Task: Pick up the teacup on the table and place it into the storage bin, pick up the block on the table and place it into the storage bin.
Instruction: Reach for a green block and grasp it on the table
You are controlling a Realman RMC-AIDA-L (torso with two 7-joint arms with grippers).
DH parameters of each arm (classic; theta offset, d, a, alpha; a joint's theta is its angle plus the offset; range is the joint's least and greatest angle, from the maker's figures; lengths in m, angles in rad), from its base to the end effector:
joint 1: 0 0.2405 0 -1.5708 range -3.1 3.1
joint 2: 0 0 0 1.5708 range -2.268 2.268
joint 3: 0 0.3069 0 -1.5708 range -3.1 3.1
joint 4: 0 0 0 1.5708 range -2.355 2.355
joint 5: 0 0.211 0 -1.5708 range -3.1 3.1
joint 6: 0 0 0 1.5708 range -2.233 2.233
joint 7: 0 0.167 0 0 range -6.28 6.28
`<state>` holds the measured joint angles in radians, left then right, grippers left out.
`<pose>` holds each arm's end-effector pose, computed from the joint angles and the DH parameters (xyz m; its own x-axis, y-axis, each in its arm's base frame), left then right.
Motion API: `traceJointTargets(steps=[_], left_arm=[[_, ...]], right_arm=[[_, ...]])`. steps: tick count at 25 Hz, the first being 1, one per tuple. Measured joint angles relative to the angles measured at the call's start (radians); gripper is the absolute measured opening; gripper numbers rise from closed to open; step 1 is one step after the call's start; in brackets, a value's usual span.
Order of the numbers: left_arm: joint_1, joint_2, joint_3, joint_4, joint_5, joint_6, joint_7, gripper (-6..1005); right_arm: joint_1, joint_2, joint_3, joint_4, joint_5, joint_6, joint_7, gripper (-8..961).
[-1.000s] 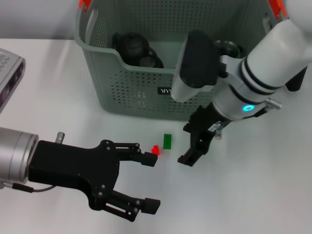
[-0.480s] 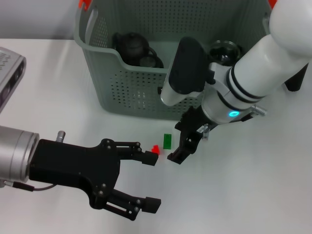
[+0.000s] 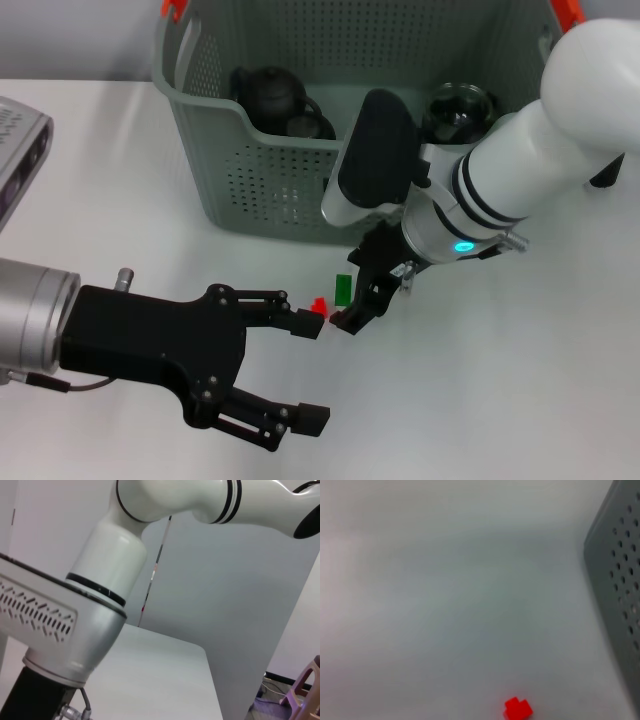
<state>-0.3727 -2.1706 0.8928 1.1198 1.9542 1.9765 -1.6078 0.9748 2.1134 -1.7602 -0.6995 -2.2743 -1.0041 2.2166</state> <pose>-0.2384 0.2773 -0.0344 0.8532 0.2887 0.4344 0.2435 -0.9570 0.1577 0.1651 0.4240 -0.1774 0.9277 -0.2088 0.3096 -0.1406 -0.9634 -0.2283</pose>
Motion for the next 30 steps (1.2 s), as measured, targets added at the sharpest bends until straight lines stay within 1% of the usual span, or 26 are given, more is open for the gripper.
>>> traceJointTargets(steps=[4,17,24,30], left_arm=[[0.001,0.0,0.0,0.0,0.0,-0.001,0.0,923],[0.003,0.0,0.0,-0.002,0.0,-0.002,0.0,922],[0.003,0.0,0.0,-0.001,0.0,-0.001,0.0,922],[0.003,0.0,0.0,-0.001,0.0,-0.002,0.0,921]], right_arm=[[0.006,0.002,-0.029,0.031,0.029,0.035,-0.003,914],[-0.004,0.002,-0.054,0.051,0.093,0.104,-0.012,905],[-0.004,0.002,-0.059,0.064,0.105,0.109,-0.014,901],[-0.004,0.002,-0.059,0.065,0.13,0.079,-0.034,897]])
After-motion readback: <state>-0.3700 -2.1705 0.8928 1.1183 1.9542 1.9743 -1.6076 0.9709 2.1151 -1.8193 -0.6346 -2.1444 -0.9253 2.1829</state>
